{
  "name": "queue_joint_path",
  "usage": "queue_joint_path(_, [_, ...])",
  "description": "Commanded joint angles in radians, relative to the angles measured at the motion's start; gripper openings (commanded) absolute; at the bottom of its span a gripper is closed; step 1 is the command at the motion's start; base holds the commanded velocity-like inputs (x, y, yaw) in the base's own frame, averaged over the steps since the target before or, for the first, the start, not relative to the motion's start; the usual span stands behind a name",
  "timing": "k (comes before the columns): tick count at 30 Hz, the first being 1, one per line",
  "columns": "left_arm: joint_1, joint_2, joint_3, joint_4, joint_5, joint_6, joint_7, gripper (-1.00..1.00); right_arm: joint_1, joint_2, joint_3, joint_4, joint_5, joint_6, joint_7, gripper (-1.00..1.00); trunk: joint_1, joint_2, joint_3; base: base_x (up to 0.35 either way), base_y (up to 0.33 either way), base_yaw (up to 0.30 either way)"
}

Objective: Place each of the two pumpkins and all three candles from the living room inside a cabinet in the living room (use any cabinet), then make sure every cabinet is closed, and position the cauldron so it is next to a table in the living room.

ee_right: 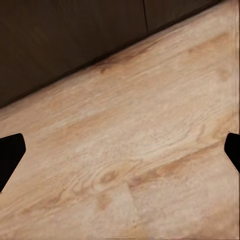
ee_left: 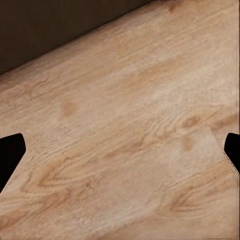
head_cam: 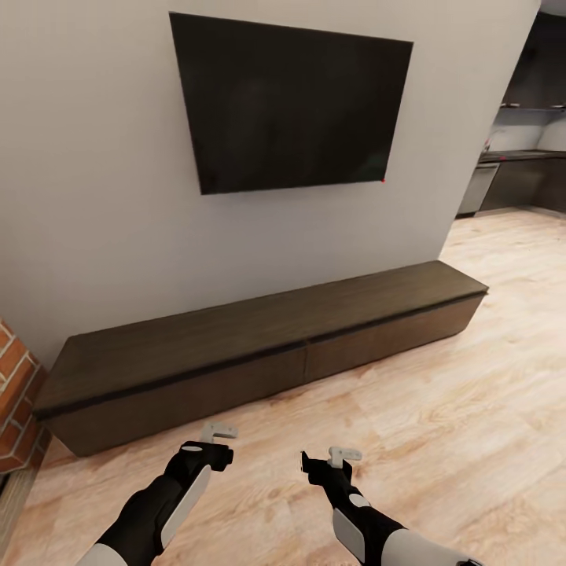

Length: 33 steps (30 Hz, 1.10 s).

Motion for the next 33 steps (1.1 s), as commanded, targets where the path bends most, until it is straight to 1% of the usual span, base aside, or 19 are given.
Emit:
queue_joint_path(1, [-0.001, 0.001, -0.004, -0.002, 0.011, 0.002, 0.010, 1.00, -0.001, 0.000, 0.008, 0.001, -0.006, -0.003, -0.005, 1.00, -0.004, 0.007, 0.002, -0.152, 0.000, -0.279])
queue_joint_path(7, [-0.001, 0.001, -0.003, -0.003, 0.011, 0.002, 0.010, 1.00, -0.001, 0.000, 0.007, 0.001, -0.007, -0.003, -0.004, 1.00, -0.027, 0.049, 0.021, -0.132, 0.000, -0.280])
queue_joint_path(27, [-0.001, 0.001, -0.004, -0.003, 0.009, 0.001, 0.011, 1.00, -0.001, 0.000, 0.002, 0.001, -0.010, -0.004, 0.003, 1.00, -0.104, 0.189, 0.084, -0.005, 0.000, -0.280])
queue_joint_path(33, [-0.001, 0.001, -0.004, -0.003, 0.007, 0.001, 0.011, 1.00, -0.001, 0.000, 0.002, 0.001, -0.010, -0.004, 0.003, 1.00, -0.127, 0.231, 0.103, -0.139, 0.000, -0.280])
